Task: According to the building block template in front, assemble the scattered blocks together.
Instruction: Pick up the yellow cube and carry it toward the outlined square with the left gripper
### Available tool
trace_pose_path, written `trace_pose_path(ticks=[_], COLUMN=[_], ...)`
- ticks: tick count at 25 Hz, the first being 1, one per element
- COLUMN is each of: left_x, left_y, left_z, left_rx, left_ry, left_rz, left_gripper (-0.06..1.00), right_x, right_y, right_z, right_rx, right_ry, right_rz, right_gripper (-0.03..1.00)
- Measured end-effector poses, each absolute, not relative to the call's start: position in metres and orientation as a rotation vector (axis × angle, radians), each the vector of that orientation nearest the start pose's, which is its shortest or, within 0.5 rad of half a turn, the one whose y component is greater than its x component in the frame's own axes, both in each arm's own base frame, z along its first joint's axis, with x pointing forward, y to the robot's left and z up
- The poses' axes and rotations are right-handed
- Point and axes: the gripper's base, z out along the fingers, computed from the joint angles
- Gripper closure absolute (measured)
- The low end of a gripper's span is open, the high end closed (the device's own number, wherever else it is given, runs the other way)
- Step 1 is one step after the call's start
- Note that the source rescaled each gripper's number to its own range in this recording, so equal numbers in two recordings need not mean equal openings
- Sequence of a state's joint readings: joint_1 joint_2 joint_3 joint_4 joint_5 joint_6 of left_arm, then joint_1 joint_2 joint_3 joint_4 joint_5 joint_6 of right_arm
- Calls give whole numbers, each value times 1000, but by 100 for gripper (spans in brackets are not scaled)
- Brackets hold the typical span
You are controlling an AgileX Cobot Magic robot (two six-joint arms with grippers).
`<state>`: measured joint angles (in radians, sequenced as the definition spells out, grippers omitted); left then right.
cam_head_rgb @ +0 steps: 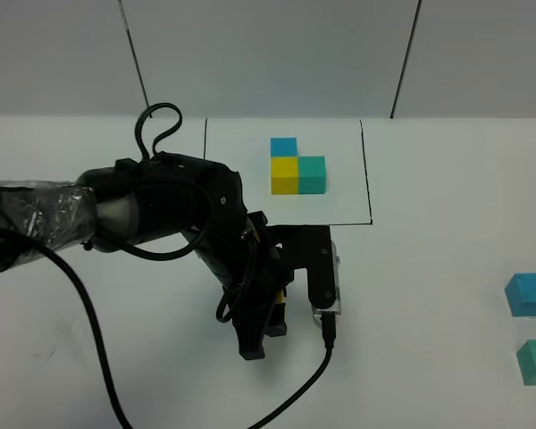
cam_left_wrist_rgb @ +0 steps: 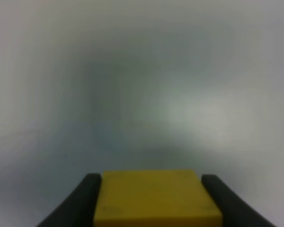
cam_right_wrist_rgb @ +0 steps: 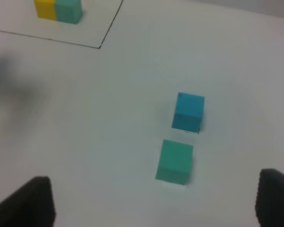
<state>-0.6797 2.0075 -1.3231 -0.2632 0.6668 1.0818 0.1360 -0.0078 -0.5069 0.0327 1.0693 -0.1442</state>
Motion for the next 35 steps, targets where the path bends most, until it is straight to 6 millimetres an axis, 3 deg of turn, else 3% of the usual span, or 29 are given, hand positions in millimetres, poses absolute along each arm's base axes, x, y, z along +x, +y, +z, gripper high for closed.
trace_pose_path(ticks=[10,35], left_x=[314,314], left_y=[-264,-264], left_z=[124,114], left_rx=[-2531,-2510], left_ry=[-2334,-2317], left_rz=[73,80], left_gripper=[86,87], right_x=[-8,-8], right_y=[2,2], right_z=[278,278], right_rx=[-287,-287], right_ry=[2018,2018], right_rz=[34,34], right_gripper=[23,23])
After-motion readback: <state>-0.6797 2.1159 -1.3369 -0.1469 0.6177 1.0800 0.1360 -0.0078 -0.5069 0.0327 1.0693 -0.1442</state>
